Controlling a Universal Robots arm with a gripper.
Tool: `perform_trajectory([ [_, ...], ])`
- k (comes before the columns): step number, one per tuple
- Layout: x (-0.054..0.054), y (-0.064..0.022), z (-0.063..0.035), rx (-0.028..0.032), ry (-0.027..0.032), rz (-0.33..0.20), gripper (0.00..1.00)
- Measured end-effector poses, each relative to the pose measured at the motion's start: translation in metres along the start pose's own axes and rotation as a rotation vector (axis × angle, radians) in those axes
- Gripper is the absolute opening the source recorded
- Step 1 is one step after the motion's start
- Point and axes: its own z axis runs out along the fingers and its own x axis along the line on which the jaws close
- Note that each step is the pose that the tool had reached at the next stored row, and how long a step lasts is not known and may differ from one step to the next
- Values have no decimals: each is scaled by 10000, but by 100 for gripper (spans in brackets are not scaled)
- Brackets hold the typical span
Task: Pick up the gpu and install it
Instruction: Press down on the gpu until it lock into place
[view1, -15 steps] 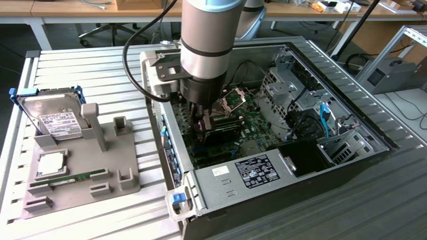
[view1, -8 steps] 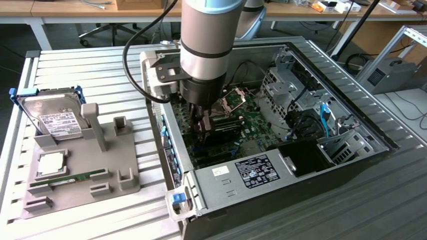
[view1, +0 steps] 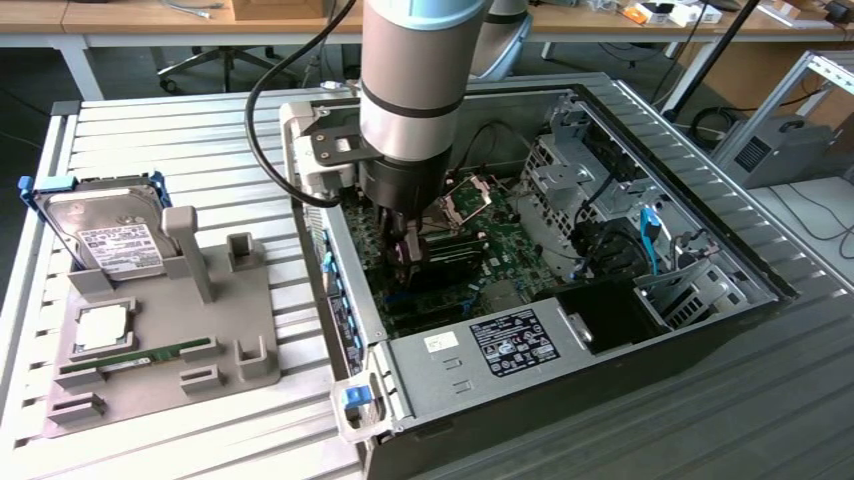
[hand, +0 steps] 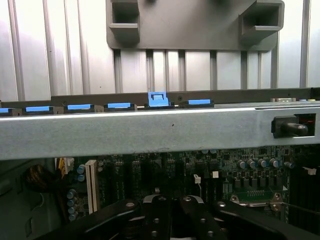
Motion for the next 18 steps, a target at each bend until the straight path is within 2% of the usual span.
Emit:
perform_trajectory([
  [18,1,8,12,0,-1,1,11],
])
